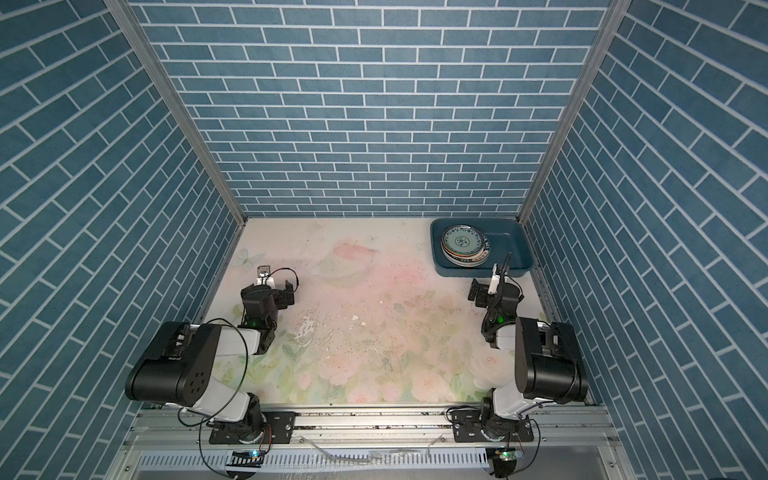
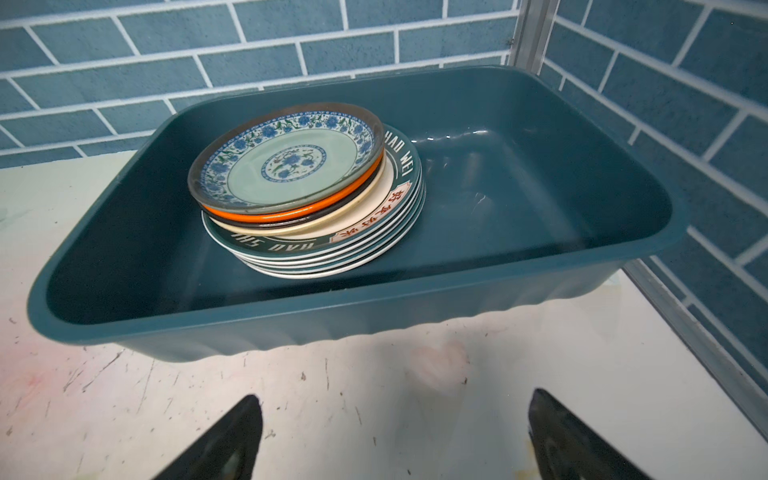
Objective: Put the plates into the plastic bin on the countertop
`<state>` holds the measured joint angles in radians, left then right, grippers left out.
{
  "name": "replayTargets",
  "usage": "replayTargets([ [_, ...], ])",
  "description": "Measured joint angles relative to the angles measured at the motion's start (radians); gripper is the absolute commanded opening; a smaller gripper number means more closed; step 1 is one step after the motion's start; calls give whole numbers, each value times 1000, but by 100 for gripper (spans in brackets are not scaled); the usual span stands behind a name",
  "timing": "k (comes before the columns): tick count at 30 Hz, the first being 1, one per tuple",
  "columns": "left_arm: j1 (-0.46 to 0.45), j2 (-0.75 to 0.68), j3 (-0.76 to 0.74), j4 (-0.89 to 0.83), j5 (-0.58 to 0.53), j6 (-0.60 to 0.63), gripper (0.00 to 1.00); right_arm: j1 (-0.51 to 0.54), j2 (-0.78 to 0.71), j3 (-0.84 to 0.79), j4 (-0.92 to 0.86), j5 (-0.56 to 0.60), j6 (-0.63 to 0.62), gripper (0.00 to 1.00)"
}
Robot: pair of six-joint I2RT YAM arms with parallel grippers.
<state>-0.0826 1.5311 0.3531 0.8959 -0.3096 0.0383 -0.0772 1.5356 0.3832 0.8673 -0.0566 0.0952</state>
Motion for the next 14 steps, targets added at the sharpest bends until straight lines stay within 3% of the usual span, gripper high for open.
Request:
replayTargets([
  [14,0,0,0,0,0,0,100,0,0,0,-21,-12,-7,99],
])
